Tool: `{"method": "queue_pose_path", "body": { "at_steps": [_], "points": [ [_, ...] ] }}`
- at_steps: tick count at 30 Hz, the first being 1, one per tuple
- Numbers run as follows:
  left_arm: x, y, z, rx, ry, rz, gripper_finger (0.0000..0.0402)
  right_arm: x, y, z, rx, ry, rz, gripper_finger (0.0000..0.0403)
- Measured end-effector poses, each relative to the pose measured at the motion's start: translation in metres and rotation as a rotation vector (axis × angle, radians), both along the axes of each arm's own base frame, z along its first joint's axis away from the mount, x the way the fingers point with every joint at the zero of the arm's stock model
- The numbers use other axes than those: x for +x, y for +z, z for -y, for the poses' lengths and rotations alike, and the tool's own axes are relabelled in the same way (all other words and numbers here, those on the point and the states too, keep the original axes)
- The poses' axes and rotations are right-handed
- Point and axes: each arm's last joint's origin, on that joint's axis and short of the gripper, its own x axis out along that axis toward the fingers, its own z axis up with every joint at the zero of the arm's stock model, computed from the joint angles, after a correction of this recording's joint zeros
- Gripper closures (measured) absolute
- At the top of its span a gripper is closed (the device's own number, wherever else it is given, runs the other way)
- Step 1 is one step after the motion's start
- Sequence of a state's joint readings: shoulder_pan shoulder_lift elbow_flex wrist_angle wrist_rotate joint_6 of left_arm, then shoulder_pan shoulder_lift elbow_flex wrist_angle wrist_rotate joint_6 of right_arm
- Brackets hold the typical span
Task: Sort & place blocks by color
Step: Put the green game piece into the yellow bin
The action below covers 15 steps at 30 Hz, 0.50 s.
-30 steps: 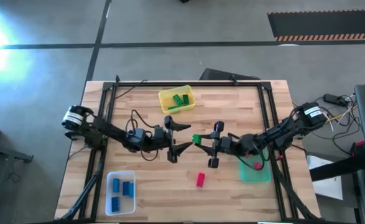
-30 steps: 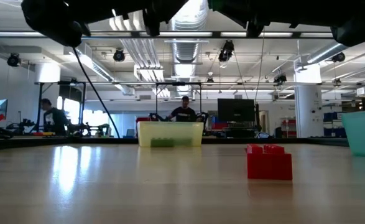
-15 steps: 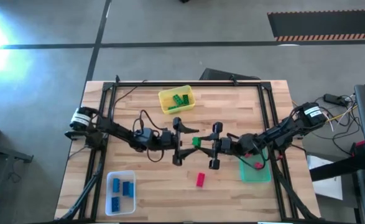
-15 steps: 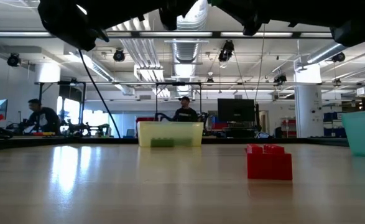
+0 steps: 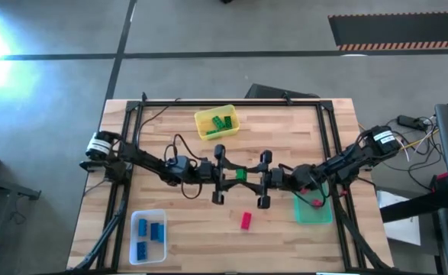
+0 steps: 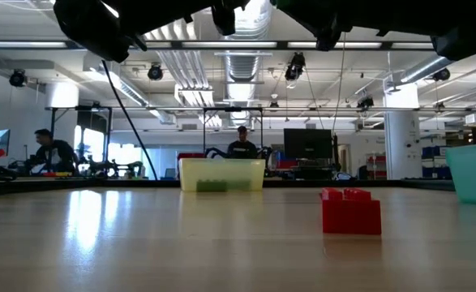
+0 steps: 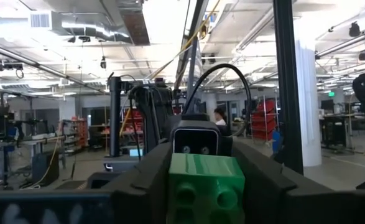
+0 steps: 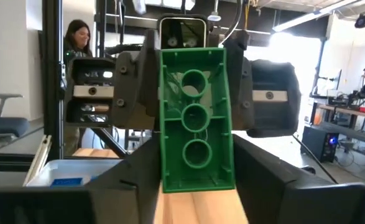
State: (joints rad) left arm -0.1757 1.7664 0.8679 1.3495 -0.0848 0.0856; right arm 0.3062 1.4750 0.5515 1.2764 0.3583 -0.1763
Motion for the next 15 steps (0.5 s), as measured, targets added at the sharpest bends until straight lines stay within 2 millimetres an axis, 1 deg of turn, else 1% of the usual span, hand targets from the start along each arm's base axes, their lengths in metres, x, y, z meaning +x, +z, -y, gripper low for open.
{"method": "queue_pose_path", "body": {
  "at_steps": [1,4,9,15],
  "points": [
    [0.0001,0.0000,0.0000,-0.001,0.001,-0.001,0.0277,0.0001,0.0002,0.0004,0.003,0.000,0.001,0.0230],
    [0.0007,0.0004,0.0001,-0.001,0.001,-0.003,0.0277,0.0005,0.0000,0.0017,0.009,-0.005,0.000,0.0203],
    [0.0010,0.0003,-0.0012,-0.012,0.026,-0.008,0.0277,0.0003,0.0004,0.0021,0.007,-0.013,-0.004,0.0174],
    [0.0022,-0.0017,-0.0037,-0.027,0.067,-0.037,0.0277,-0.0035,0.0084,0.0032,0.020,-0.010,-0.001,0.0139]
  ]
}}
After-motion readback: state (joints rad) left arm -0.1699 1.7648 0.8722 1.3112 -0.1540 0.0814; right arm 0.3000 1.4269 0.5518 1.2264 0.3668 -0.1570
